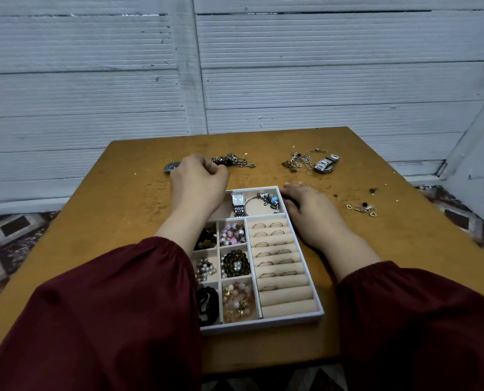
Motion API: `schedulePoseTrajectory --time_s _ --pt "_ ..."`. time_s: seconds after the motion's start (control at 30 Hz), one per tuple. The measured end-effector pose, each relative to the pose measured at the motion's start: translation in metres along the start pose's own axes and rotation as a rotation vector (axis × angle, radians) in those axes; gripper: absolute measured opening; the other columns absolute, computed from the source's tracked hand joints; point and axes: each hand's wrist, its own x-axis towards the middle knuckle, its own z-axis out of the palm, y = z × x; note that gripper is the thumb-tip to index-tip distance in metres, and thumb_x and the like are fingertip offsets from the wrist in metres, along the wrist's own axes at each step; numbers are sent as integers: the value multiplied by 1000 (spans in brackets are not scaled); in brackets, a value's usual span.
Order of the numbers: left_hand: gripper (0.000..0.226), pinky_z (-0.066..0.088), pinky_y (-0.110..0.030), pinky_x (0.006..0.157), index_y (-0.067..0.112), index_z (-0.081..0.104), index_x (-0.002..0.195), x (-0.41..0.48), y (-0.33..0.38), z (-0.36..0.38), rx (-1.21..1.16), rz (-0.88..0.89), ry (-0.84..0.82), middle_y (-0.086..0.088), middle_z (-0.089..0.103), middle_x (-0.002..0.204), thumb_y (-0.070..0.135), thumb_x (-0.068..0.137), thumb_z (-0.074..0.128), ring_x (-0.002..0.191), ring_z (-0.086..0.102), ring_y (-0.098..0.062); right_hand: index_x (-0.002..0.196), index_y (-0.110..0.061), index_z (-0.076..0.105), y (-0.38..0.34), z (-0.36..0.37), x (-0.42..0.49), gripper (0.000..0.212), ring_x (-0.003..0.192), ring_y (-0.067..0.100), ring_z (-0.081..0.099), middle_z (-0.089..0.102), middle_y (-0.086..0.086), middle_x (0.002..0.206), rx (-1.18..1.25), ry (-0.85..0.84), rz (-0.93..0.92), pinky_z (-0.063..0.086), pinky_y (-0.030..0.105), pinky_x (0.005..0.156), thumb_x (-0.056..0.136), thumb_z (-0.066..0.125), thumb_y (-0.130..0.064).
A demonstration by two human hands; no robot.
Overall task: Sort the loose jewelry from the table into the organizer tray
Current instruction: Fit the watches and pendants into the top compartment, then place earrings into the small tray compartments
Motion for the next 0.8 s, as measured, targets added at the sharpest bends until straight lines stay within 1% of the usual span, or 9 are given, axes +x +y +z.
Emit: schedulePoseTrajectory --time_s 0.07,0.17,0.3,0.37,0.43,0.53,0.6,0.7,0.8 --pt "8 44 -26 67 17 59 71 -2 6 0 19 51 39 -2 65 74 20 79 59 79 62 -24 126 -13 60 -1 -2 -2 34 129 24 45 56 8 135 41 43 8 34 31 103 95 47 -12" --pt "3 45 -25 69 16 63 77 -6 12 3 15 86 40 2 64 76 19 77 64 80 61 -21 122 -15 61 -5 -5 -6 33 117 22 54 61 4 126 155 155 31 41 31 96 92 49 -8" --pt "4 44 -22 68 21 62 75 -17 26 2 -16 143 50 11 60 68 19 76 66 76 62 -15 105 -15 65 -8 -11 -12 29 102 20 59 64 0 109 365 447 4 48 34 89 86 51 0" --pt "7 51 -26 70 22 61 74 -24 34 4 -81 176 16 10 60 65 18 75 67 71 63 -13 99 -17 65 -7 -16 -15 27 93 16 60 63 -2 102 419 564 -3 51 37 83 84 51 1" --pt "9 57 -38 70 21 60 73 -33 41 9 -166 211 -39 7 62 64 18 74 69 67 65 -17 95 -19 64 -4 -23 -20 27 89 13 60 63 -5 98 449 651 -9 51 35 79 83 51 1" --pt "11 56 -44 68 24 58 70 -45 47 22 -222 261 -111 8 61 63 20 73 68 64 63 -18 93 -23 62 7 -32 -30 27 88 16 63 63 -5 96 482 700 15 51 33 78 83 51 0" --pt "16 56 -41 69 24 56 68 -50 50 31 -223 272 -141 9 60 62 18 74 69 62 61 -16 91 -27 61 17 -37 -34 28 88 19 63 65 -4 96 474 708 59 49 30 78 82 51 -3" --pt "21 54 -36 68 26 55 66 -51 57 46 -224 268 -168 9 59 62 15 76 69 59 57 -13 87 -35 57 30 -46 -35 32 83 19 62 65 -3 95 474 718 122 51 37 77 81 52 -3" --pt "20 52 -31 67 26 55 66 -46 63 58 -204 261 -184 10 60 62 15 76 69 60 58 -11 89 -32 58 38 -52 -30 30 77 14 60 65 -4 95 470 690 175 52 37 75 83 55 -3"
